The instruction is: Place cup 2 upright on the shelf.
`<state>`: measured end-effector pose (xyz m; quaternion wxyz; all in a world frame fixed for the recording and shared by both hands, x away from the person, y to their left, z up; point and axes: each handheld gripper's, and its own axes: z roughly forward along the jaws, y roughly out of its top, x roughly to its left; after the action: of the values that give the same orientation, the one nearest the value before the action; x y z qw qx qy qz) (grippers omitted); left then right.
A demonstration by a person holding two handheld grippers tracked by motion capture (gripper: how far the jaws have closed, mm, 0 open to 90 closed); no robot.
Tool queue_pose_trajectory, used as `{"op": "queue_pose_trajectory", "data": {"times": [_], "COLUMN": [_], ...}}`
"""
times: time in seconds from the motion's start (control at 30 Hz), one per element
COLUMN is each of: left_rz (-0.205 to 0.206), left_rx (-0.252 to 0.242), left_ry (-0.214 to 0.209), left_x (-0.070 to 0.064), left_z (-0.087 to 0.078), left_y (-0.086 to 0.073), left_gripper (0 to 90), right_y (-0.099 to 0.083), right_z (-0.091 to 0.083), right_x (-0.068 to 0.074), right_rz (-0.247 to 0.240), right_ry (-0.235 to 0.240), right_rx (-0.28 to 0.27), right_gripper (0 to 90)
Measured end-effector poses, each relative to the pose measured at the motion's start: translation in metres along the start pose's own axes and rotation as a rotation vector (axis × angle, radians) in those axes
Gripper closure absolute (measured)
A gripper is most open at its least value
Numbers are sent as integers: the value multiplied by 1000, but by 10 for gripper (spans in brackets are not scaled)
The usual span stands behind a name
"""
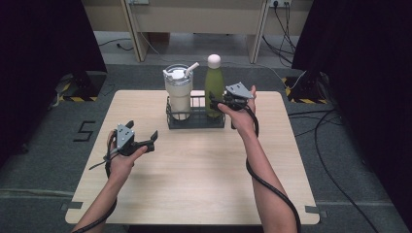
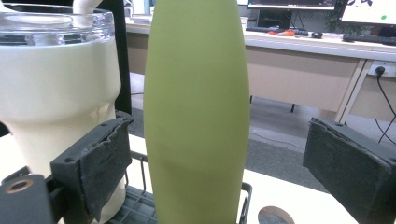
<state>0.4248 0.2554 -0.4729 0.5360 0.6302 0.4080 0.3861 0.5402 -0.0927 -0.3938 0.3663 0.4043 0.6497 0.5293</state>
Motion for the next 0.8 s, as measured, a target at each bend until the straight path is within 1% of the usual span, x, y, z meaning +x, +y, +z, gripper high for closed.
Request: {"op": "queue_pose_trajectory", "data": {"times": [0.4,0.6,0.8], "left_rz": [-1,0,0], "left_rx": [2,1,2], "left_ry": [5,7,8], "left_x": [1,1,1], "left_z": [0,-1,-1], "left_y": [-1,0,-1], "left_gripper": [0,0,0], "right_y": [-6,-12,-21], "right_z": [-19,-29,-39], "right_x": [-4,-7,-10], "right_rz": [-3,-5,-4], "right_ry": [-3,-9,-15], "right_rx": [-4,-4,9], "right_gripper": [77,78,78]}}
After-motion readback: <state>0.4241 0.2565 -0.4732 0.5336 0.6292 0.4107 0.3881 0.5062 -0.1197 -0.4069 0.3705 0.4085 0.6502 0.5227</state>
